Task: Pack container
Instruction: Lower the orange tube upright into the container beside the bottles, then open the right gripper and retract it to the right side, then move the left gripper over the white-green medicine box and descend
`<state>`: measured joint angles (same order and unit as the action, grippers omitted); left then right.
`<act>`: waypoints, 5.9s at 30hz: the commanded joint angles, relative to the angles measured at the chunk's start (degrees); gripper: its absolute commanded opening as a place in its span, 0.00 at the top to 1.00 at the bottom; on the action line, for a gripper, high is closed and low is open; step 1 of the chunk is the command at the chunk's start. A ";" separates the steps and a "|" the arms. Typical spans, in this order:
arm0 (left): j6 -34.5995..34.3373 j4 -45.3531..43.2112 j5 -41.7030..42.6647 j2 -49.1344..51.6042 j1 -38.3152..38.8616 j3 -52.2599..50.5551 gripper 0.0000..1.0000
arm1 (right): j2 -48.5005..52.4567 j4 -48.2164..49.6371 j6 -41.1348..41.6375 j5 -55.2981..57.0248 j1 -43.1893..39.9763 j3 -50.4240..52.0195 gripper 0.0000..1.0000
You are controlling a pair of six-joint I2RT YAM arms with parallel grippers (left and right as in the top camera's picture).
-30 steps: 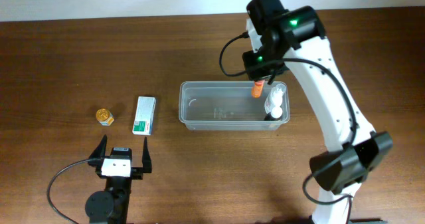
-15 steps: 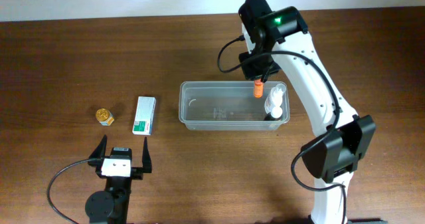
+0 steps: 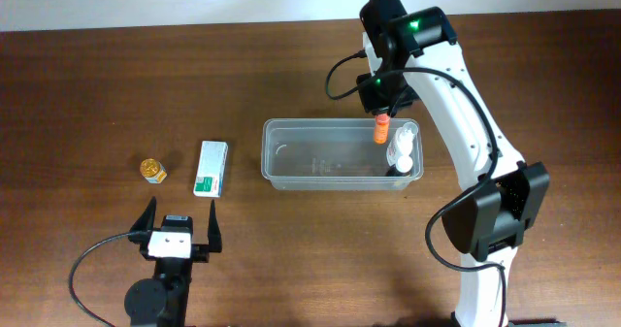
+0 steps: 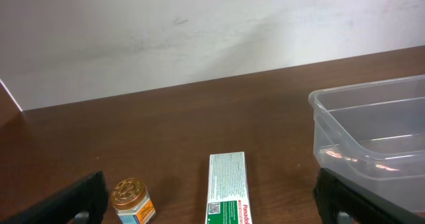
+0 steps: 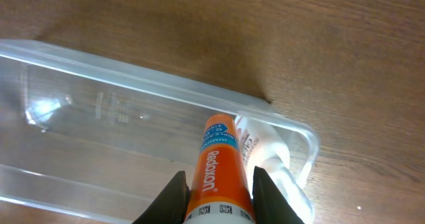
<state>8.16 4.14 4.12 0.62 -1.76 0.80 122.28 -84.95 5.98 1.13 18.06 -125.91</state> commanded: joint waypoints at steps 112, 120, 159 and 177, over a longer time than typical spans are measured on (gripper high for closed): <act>0.94 0.17 0.61 -0.33 -0.33 -0.28 0.01 | 0.11 0.46 -0.04 4.33 -2.99 -13.51 0.22; 0.94 0.17 0.61 -0.33 -0.33 -0.28 0.01 | 0.09 -10.16 2.58 9.46 -11.74 -22.91 0.02; 0.94 0.17 0.61 -0.33 -0.33 -0.28 0.01 | 0.13 -11.74 3.54 -1.99 -40.17 -9.40 0.02; 0.09 -13.81 13.70 -0.28 -0.28 0.85 0.01 | 0.13 -11.74 3.54 -1.99 -40.22 -9.40 0.02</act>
<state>8.12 -6.66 10.81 0.62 -1.76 0.60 123.31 -96.86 9.06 -0.16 -22.15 -135.72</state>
